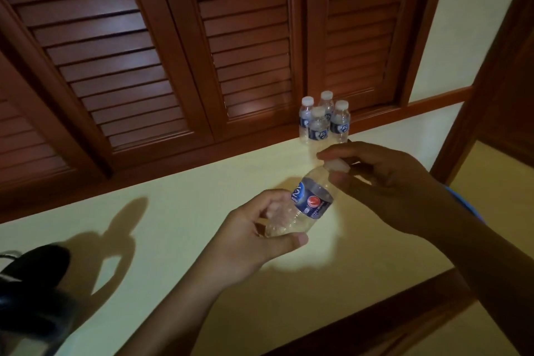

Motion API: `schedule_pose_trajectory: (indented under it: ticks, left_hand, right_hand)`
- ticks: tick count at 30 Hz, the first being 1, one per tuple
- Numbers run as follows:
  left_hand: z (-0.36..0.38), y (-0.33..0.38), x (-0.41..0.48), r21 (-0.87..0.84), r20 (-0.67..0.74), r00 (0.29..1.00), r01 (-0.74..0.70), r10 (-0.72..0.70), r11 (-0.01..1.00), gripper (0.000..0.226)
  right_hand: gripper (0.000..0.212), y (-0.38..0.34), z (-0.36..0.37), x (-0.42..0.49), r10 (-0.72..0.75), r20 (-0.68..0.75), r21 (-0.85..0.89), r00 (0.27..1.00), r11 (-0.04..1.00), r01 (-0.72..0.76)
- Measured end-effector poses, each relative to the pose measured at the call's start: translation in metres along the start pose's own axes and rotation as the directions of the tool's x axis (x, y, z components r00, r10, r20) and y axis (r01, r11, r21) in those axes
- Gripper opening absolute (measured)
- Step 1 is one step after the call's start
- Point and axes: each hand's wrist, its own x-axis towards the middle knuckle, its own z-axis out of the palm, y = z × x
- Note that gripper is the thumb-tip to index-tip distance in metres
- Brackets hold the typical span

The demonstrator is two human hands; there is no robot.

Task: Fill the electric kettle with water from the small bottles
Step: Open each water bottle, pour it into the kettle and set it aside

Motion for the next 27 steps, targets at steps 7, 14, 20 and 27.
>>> schedule_pose_trajectory:
  ticks: [7,14,20,27]
  left_hand:
    - [0.014,0.001,0.018,-0.019,0.110,0.994,0.022,-0.020,1.000,0.044]
    - [0.036,-0.011,0.043,0.035,0.028,0.999,0.036,-0.037,0.999,0.040]
    - [0.067,-0.044,0.102,-0.005,-0.155,0.983,0.095,-0.095,0.995,0.037]
    - [0.106,-0.048,0.182,0.088,-0.237,0.971,0.058,-0.036,0.994,0.044]
  right_hand:
    - [0.038,0.018,-0.013,0.004,-0.103,-0.010,0.079,0.995,0.991,0.104]
    - [0.047,0.036,-0.003,-0.001,0.033,-0.064,0.305,0.997,0.952,-0.012]
    - [0.049,0.091,0.028,-0.015,0.286,-0.063,-0.099,0.956,0.952,-0.291]
    - [0.062,0.165,0.057,-0.012,0.351,-0.079,-0.463,0.933,0.816,-0.346]
